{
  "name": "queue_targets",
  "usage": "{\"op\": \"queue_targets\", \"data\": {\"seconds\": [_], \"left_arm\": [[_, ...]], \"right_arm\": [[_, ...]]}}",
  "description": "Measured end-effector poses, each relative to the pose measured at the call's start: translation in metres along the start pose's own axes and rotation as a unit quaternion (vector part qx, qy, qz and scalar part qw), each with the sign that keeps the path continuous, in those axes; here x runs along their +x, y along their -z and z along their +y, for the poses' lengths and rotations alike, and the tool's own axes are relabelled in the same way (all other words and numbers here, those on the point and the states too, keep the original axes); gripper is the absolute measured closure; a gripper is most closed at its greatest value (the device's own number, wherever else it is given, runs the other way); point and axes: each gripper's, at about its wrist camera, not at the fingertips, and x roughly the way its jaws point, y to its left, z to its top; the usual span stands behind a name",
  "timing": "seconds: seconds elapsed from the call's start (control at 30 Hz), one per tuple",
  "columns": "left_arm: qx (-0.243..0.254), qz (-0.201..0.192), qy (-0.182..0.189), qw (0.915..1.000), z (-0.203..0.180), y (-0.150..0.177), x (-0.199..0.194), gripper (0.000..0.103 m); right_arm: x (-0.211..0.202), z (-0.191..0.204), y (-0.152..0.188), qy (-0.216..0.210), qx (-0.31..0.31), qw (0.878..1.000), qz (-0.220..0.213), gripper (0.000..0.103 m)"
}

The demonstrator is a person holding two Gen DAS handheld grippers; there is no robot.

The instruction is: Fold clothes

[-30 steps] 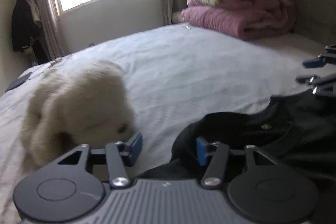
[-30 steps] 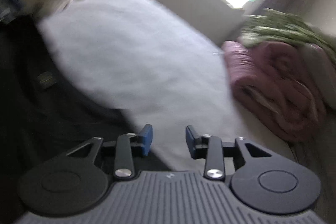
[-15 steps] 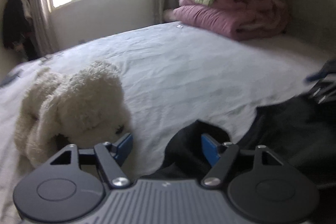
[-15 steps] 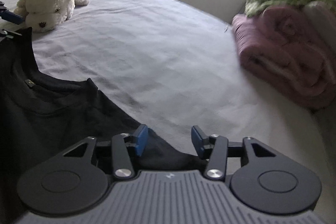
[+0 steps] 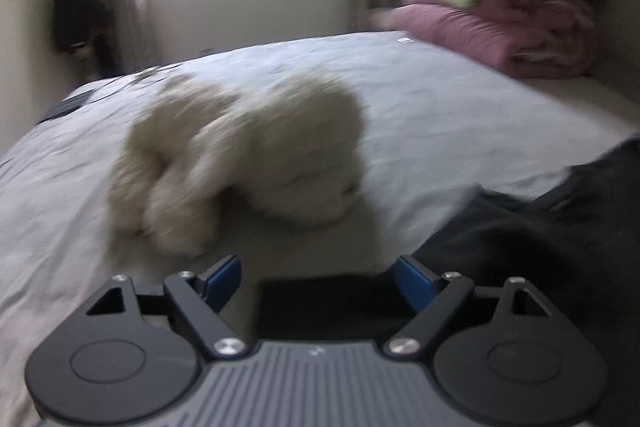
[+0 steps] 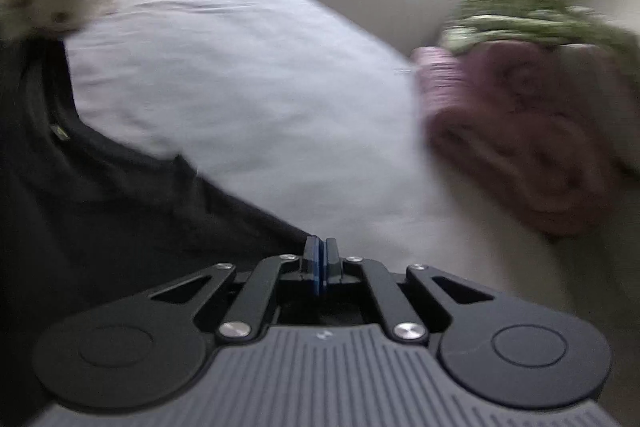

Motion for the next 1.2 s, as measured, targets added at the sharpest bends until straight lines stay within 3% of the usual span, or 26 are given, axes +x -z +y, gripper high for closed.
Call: {"op": "queue_targets", "data": {"seconds": [0.13, 0.2, 0.27, 0.3, 0.33, 0.43, 0.5, 0.63, 0.73, 0.87, 1.0, 1.03, 1.17, 1.2], "left_arm": [[-0.059, 0.025, -0.004, 0.9979, 0.017, 0.006, 0.010, 0.024], [-0.089, 0.032, -0.002, 0.9955, 0.018, 0.006, 0.016, 0.035], [-0.105, 0.049, 0.007, 0.9932, 0.013, 0.008, 0.025, 0.081], [-0.106, 0.053, 0.008, 0.9929, 0.009, 0.009, 0.028, 0.084], [-0.103, 0.052, 0.006, 0.9933, 0.007, 0.010, 0.028, 0.096], [-0.119, 0.038, 0.001, 0.9922, 0.014, 0.007, 0.024, 0.097], [-0.139, 0.009, -0.010, 0.9901, 0.029, 0.002, 0.015, 0.098], [-0.174, -0.024, -0.025, 0.9841, 0.051, 0.000, 0.000, 0.099], [-0.184, -0.024, -0.038, 0.9820, 0.054, 0.002, 0.003, 0.099], [-0.205, -0.019, -0.045, 0.9776, 0.059, 0.007, 0.001, 0.099], [-0.227, -0.021, -0.041, 0.9729, 0.064, 0.017, -0.020, 0.099], [-0.233, -0.024, -0.037, 0.9715, 0.066, 0.019, -0.029, 0.098], [-0.268, -0.022, -0.004, 0.9631, 0.071, 0.030, -0.057, 0.089], [-0.268, -0.011, 0.007, 0.9634, 0.066, 0.034, -0.058, 0.086]], "right_arm": [[0.019, 0.008, 0.012, 0.033, -0.016, 0.998, 0.058, 0.103], [0.030, 0.018, 0.018, 0.049, -0.027, 0.995, 0.081, 0.103], [0.038, 0.026, 0.021, 0.059, -0.033, 0.994, 0.090, 0.103], [0.039, 0.029, 0.022, 0.062, -0.033, 0.994, 0.090, 0.102], [0.038, 0.031, 0.024, 0.063, -0.031, 0.994, 0.085, 0.100], [0.021, 0.009, 0.025, 0.047, 0.036, 0.996, 0.059, 0.100], [0.005, -0.011, 0.026, 0.038, 0.093, 0.994, 0.040, 0.093], [-0.034, -0.050, 0.047, 0.015, 0.194, 0.981, 0.016, 0.053], [-0.056, -0.066, 0.069, -0.013, 0.244, 0.969, 0.017, 0.047], [-0.072, -0.075, 0.102, -0.061, 0.330, 0.941, 0.039, 0.044], [-0.062, -0.079, 0.131, -0.130, 0.414, 0.895, 0.102, 0.043], [-0.064, -0.078, 0.136, -0.140, 0.429, 0.887, 0.100, 0.043], [-0.076, -0.084, 0.139, -0.167, 0.472, 0.862, 0.081, 0.044], [-0.080, -0.082, 0.137, -0.170, 0.468, 0.863, 0.082, 0.044]]}}
